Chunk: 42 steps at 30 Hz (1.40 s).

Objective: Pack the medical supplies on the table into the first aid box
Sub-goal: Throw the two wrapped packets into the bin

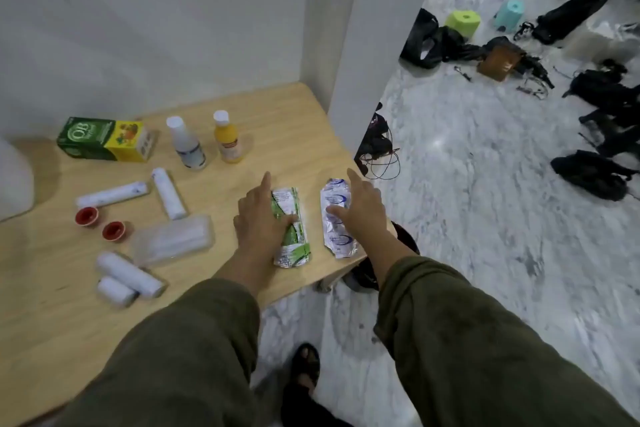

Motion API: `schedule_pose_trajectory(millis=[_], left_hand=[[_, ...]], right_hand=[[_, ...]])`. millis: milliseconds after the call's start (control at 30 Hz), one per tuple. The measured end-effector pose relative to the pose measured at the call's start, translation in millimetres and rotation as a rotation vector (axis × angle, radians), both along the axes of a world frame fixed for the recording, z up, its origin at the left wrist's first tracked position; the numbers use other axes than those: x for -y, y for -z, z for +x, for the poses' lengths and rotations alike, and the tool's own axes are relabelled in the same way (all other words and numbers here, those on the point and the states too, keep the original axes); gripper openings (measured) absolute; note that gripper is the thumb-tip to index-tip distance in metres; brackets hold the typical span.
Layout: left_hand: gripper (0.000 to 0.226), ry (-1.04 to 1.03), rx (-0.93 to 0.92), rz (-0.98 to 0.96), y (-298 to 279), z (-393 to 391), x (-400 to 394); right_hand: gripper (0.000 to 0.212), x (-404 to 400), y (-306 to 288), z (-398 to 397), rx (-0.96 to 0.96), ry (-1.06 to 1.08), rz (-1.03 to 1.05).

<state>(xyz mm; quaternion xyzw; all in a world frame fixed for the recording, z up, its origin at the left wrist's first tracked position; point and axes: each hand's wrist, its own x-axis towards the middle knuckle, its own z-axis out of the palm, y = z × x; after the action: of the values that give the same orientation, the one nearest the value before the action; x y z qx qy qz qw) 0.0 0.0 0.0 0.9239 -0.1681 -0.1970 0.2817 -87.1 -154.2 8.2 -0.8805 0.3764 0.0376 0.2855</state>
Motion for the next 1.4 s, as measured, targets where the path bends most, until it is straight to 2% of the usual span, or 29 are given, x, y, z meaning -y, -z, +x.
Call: schedule_pose_trajectory(millis=[100, 267, 433, 633, 800, 1000, 1133, 1233, 1400], left_hand=[[0.092, -0.055, -0.014, -0.023, -0.3, 5.3, 4.9], [0.087, -0.016, -0.029, 0.025, 1.3, 15.0, 9.5], [0.065, 0.023, -0.035, -0.018, 3.0, 18.0, 12.1], [0.034, 0.117, -0.093, -0.199, -3.7, 31.5, 13.1], [0.032, 0.18, -0.219, -0.355, -29.3, 33.7, 26.7], [0.031, 0.347, -0.234, -0.45, -64.6, 27.0, 73.6], [0.032, 0.47, -0.231, -0.495, -85.4, 7.3, 119.7], [0.014, 0.546, -0.218, -0.474, -89.5, -13.1, 156.6], [0.011, 0.612, -0.227, -0.437, -75.2, -46.6, 210.9]], right_hand=[[0.084, 7.3, 2.7, 6.9, -0.034, -0.034, -0.057], [0.082, 10.2, 9.4, 14.2, 0.026, -0.023, 0.051], [0.073, 7.6, 7.0, 12.7, 0.094, 0.041, 0.153], [0.051, 3.5, -6.6, 5.5, 0.235, 0.256, 0.215], [0.039, 3.3, -28.5, -9.1, 0.312, 0.503, 0.169], [0.033, 14.2, -75.6, -37.5, 0.424, 0.748, 0.029], [0.022, 33.9, -97.9, -72.0, 0.577, 0.949, 0.017], [0.018, 54.2, -102.9, -100.6, 0.667, 1.089, 0.048], [0.019, 90.4, -80.3, -137.7, 0.66, 1.207, 0.068]])
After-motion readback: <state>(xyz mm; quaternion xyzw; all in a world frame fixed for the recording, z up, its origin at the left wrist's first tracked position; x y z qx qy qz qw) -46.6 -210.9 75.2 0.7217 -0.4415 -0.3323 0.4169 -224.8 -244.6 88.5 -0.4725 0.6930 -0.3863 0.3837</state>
